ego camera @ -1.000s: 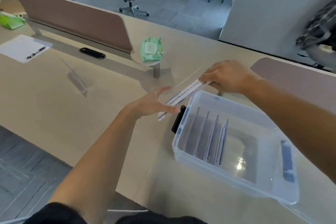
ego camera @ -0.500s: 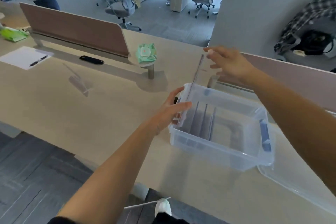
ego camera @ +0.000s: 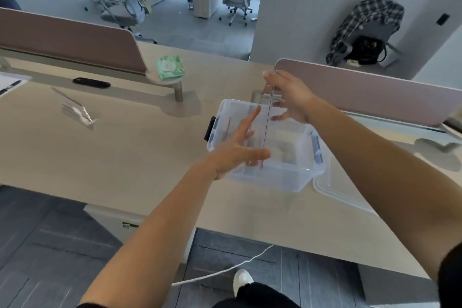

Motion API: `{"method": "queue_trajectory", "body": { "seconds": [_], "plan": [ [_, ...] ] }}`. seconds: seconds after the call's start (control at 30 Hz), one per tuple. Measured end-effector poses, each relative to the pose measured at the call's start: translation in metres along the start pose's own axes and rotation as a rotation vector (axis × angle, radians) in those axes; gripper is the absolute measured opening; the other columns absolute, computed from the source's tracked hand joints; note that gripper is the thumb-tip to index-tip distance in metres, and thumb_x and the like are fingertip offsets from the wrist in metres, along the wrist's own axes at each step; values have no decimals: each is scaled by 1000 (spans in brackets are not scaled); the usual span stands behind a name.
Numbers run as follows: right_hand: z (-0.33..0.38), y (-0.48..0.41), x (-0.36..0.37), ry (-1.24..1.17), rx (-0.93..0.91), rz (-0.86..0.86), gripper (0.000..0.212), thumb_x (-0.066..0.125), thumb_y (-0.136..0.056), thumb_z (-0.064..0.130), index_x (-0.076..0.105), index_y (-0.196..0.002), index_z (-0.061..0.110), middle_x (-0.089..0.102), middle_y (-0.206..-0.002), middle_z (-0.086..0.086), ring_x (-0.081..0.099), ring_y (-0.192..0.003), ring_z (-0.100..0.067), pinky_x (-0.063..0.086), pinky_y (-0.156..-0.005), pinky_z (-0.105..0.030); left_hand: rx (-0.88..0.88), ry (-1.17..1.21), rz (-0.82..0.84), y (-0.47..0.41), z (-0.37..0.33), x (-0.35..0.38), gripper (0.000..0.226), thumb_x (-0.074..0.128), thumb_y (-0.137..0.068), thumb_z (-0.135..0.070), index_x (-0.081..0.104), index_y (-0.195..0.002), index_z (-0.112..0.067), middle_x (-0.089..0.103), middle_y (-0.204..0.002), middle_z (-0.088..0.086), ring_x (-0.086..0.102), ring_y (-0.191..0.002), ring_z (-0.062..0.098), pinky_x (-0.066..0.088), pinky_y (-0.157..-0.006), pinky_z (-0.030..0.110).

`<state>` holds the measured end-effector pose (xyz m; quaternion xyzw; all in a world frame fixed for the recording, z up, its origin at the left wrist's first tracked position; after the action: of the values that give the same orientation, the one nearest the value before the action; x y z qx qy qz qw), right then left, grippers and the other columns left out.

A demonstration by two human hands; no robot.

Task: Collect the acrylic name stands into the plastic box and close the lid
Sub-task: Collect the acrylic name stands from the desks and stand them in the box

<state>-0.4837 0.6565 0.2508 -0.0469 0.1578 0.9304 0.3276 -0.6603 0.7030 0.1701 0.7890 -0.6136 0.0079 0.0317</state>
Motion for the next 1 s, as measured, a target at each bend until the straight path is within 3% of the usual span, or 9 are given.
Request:
{"method": "queue_trajectory", "body": {
  "seconds": [0.07,0.13,0.27,0.47,0.6,0.73,0.87,1.0],
  "plan": [
    [-1,4,-14,-48,25,-27,50,69,-84,55,53,-127,37,51,-136,1,49,-119,-35,50,-87,-60,89,-129,3,-2,-5,10,109,90,-65,-25,23,-143,-60,20,-154,-22,25,-141,7,37,-112,42],
    [-4,5,-25,-63,37,-39,56,69,-83,56,50,-132,36,49,-138,0,48,-120,-35,49,-88,-61,157,-212,-40,-8,-11,20,105,89,-66,-21,27,-139,-63,23,-148,-27,28,-137,6,36,-113,40],
    [-18,-5,-47,-72,61,-39,81,68,-75,66,39,-145,37,42,-148,0,48,-118,-34,48,-90,-60,249,-371,-82,-29,-11,31,93,88,-58,-42,35,-128,-71,21,-149,-17,30,-140,14,39,-112,45],
    [-39,-50,-83,-106,11,131,50,55,-93,51,42,-140,37,41,-142,3,47,-114,-29,49,-76,-47,212,-391,-78,-83,-7,34,90,88,-50,-43,42,-124,-69,27,-147,-15,45,-130,8,45,-107,40],
    [-50,-100,-96,-145,-2,225,54,60,-88,49,41,-138,41,42,-136,8,46,-117,-30,53,-77,-48,144,-489,-105,-128,5,24,92,89,-55,-40,35,-120,-77,31,-141,-20,45,-121,-6,46,-106,32],
    [-71,-148,-107,-180,9,235,64,68,-80,44,42,-138,42,47,-127,14,49,-111,-26,51,-88,-58,5,-570,-103,-161,33,6,102,90,-62,-38,20,-125,-77,29,-141,-22,41,-128,4,41,-106,29],
    [-105,-178,-116,-138,-23,179,72,74,-80,38,34,-138,48,37,-139,3,53,-110,-24,55,-81,-53,-99,-699,-139,-164,64,-34,108,88,-66,-42,17,-146,-51,24,-146,-22,27,-139,9,31,-113,34],
    [-147,-195,-114,-138,44,160,76,78,-65,46,47,-135,40,42,-137,-2,57,-100,-18,55,-72,-46,-182,-721,-333,-165,88,-77,98,85,-72,-36,26,-150,-37,32,-152,-8,30,-140,12,29,-115,36]
  ]
}}
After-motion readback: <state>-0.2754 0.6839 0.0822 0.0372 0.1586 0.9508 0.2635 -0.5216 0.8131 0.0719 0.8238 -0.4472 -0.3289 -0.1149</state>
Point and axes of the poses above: each hand's wrist, its own y-axis away from the middle knuckle, its own x-axis out of the palm, z = x × y, the point moved 2 cm from there along -y, towards the middle knuckle
